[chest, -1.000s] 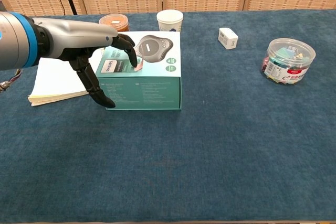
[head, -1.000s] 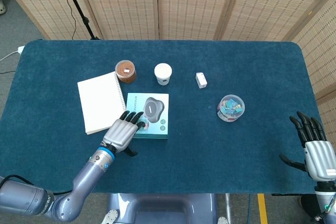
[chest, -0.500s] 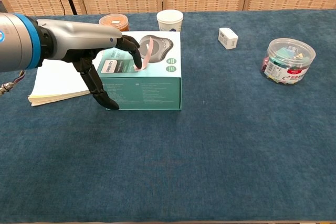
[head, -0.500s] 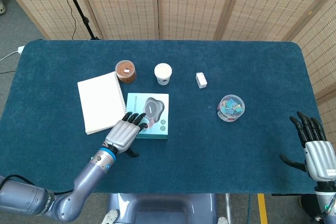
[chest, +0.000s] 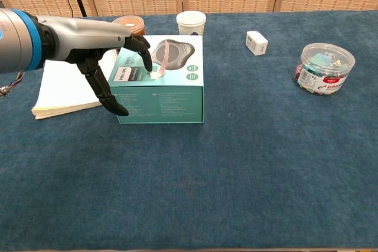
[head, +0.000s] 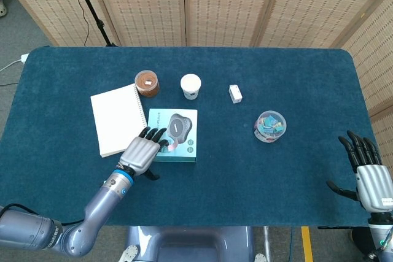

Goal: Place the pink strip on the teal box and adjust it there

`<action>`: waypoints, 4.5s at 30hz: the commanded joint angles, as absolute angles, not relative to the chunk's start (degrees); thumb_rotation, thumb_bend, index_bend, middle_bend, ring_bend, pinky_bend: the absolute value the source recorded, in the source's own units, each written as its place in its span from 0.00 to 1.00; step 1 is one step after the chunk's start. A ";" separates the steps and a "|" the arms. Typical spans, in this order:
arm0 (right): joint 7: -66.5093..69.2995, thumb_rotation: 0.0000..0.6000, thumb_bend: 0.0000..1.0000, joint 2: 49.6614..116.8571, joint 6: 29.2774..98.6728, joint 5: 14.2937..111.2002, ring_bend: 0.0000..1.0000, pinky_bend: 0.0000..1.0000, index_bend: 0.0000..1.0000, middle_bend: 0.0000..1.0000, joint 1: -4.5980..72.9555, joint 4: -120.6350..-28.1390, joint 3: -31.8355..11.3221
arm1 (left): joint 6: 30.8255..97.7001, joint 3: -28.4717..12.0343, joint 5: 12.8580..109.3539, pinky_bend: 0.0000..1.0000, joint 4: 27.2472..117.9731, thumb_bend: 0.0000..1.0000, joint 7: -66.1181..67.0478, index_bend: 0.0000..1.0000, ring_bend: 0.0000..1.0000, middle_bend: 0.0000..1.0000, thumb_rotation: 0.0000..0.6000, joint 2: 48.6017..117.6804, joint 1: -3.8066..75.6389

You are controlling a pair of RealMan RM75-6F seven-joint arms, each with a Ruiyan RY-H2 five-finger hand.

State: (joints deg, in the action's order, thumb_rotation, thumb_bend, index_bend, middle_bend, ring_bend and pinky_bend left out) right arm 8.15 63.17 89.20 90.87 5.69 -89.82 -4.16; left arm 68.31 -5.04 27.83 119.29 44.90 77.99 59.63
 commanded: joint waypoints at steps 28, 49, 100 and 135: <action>9.04 1.00 0.00 62.81 89.01 90.76 0.00 0.00 0.07 0.00 5.63 -89.99 -4.22 | 69.46 -5.70 26.33 0.00 119.46 0.00 48.14 0.27 0.00 0.00 0.82 81.40 61.92; 9.77 1.00 0.00 62.44 88.92 90.97 0.00 0.00 0.07 0.00 5.58 -90.32 -4.07 | 70.51 -6.46 24.93 0.00 118.48 0.00 48.58 0.27 0.00 0.00 0.82 81.53 62.21; 10.12 1.00 0.00 62.28 88.53 91.16 0.00 0.00 0.07 0.00 5.69 -90.76 -3.86 | 67.94 -4.87 27.22 0.00 118.74 0.00 45.53 0.27 0.00 0.00 0.82 78.64 60.53; 10.21 1.00 0.00 62.08 88.64 91.11 0.00 0.00 0.07 0.00 5.60 -91.05 -3.89 | 68.36 -4.17 27.51 0.00 120.04 0.00 45.56 0.27 0.00 0.00 0.82 77.86 60.20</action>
